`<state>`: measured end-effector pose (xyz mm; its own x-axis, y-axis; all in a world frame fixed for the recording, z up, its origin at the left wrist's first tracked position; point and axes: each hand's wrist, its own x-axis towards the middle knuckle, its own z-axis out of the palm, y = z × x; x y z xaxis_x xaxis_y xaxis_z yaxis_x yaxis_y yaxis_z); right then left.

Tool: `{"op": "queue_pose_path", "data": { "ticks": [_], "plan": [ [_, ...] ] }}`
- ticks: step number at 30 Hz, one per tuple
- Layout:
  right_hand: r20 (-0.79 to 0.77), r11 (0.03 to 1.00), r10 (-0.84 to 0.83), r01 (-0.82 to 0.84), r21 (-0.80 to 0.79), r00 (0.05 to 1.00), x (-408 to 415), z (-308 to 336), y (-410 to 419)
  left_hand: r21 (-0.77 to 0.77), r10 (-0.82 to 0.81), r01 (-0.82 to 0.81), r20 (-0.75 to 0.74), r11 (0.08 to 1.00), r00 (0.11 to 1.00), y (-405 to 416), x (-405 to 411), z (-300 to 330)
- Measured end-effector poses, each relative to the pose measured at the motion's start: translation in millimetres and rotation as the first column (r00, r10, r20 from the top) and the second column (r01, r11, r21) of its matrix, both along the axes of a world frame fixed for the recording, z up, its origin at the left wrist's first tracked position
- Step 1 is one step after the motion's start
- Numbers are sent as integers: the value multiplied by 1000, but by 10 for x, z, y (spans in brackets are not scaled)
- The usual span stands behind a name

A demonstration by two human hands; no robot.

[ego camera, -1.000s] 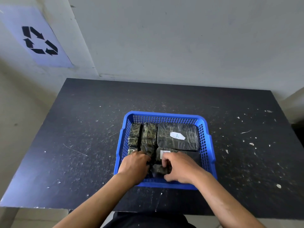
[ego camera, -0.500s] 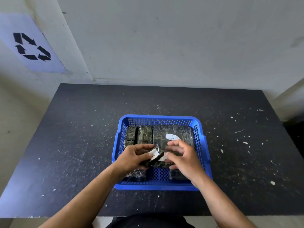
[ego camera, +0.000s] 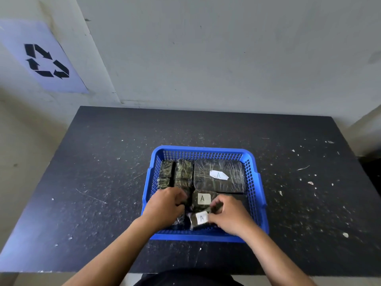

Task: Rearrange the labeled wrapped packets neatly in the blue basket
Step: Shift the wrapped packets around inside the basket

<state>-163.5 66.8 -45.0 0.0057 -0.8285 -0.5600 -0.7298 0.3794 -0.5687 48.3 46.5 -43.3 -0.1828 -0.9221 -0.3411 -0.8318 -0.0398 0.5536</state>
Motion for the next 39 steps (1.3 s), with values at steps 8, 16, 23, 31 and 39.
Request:
{"op": "queue_pose_path", "data": {
  "ticks": [8,16,23,31,39],
  "plan": [
    [-250,984,94,-128,-123,964,116,-94,115,-7,-163,179,385,984,908,197,79,-214],
    [-492,847,255,-437,-301,832,248,-81,137,54,-273,305,611,951,743,199,-46,-184],
    [-555,851,318,-490,-191,769,265,-136,177,46,-294,354,659,934,693,159,-90,-219],
    [-443,804,369,-520,-289,817,315,-190,102,58,-294,337,644,940,706,198,-39,-216],
    [-404,757,347,-507,-413,846,571,-194,-201,-39,-214,283,557,958,803,250,19,-92]
  ]
}}
